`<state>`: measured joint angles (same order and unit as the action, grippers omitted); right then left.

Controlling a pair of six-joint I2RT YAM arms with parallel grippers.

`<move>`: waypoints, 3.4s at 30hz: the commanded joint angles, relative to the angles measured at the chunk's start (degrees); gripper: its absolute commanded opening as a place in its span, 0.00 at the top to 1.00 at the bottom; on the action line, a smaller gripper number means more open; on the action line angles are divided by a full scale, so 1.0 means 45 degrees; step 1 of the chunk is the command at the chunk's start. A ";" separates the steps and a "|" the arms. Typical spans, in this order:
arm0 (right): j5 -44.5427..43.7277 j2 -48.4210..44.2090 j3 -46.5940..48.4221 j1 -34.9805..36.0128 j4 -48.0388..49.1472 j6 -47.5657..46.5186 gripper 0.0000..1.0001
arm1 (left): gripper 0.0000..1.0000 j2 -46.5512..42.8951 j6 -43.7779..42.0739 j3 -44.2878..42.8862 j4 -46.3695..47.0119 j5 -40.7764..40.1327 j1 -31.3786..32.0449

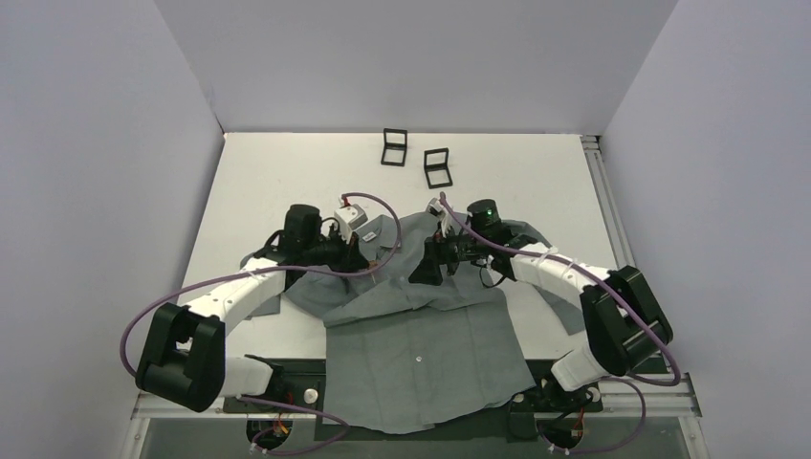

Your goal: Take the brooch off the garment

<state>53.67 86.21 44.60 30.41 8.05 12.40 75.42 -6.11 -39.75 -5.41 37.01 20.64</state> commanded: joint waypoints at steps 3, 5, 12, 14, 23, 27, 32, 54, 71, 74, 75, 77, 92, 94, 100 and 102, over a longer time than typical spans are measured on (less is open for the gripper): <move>-0.0505 -0.1252 0.2373 -0.0121 -0.6058 -0.4420 0.28 | 1.00 0.0188 -0.0897 -0.1332 -0.0649 -0.1128 -0.0295; -0.0450 -0.1576 0.2306 -0.0201 -0.6144 -0.4402 0.28 | 1.00 0.0200 -0.1314 -0.1513 -0.0748 -0.1616 -0.0225; -0.0031 -0.2195 0.1299 -0.0316 -0.4555 -0.3441 0.27 | 1.00 -0.0362 -0.3198 -0.1396 -0.1431 -0.3771 0.0074; -0.0047 -0.2329 0.1100 -0.0387 -0.4289 -0.3396 0.27 | 1.00 -0.0655 -0.3631 -0.1142 -0.1427 -0.4402 0.0114; -0.0382 -0.2576 0.0332 -0.0699 -0.2397 -0.2450 0.27 | 1.00 -0.1753 -0.2640 -0.0876 -0.1489 -0.4731 -0.0168; -0.0540 -0.2685 0.0040 -0.0704 -0.0756 -0.1655 0.28 | 1.00 -0.1802 -0.0860 -0.1714 -0.2253 -0.2257 -0.0310; -0.1098 -0.3140 -0.0099 -0.0685 0.0181 -0.1803 0.29 | 1.00 -0.1968 0.0274 -0.2332 -0.2362 0.0161 -0.0335; -0.3117 -0.3319 -0.0568 0.2268 0.1614 -0.4781 0.29 | 1.00 -0.1739 0.7262 -0.1651 0.2741 0.5712 -0.0369; -0.2878 -0.3102 -0.0280 0.2557 0.3002 -0.3730 0.32 | 1.00 -0.1654 0.8160 -0.1056 0.4033 0.5929 -0.0369; -0.2556 -0.3115 -0.0209 0.2558 0.3359 -0.3141 0.32 | 1.00 -0.1610 0.8102 -0.1069 0.4024 0.5873 -0.0369; -0.2476 -0.3117 -0.0206 0.2558 0.3526 -0.3027 0.32 | 1.00 -0.1607 0.8089 -0.1060 0.4010 0.5851 -0.0369; -0.2256 -0.3120 -0.0246 0.2558 0.3753 -0.2795 0.32 | 1.00 -0.1618 0.8014 -0.1068 0.3951 0.5822 -0.0369; -0.1287 -0.2997 -0.0497 0.2212 0.5178 -0.0923 0.45 | 1.00 -0.1646 0.7421 -0.1032 0.3572 0.5800 -0.0365; -0.1207 -0.2947 -0.0515 0.2151 0.5285 -0.0828 0.50 | 1.00 -0.1611 0.7413 -0.1045 0.3581 0.5840 -0.0351; -0.1027 -0.2783 -0.0546 0.2048 0.5437 -0.0646 0.59 | 1.00 -0.1544 0.7357 -0.1084 0.3638 0.6036 -0.0256; -0.0960 -0.2734 -0.0579 0.1979 0.5639 -0.0406 0.61 | 1.00 -0.1545 0.7332 -0.1079 0.3643 0.6099 -0.0235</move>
<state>46.87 73.08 41.12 40.03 27.44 9.13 68.40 28.03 -44.45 9.28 62.74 19.40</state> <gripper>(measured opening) 0.409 0.007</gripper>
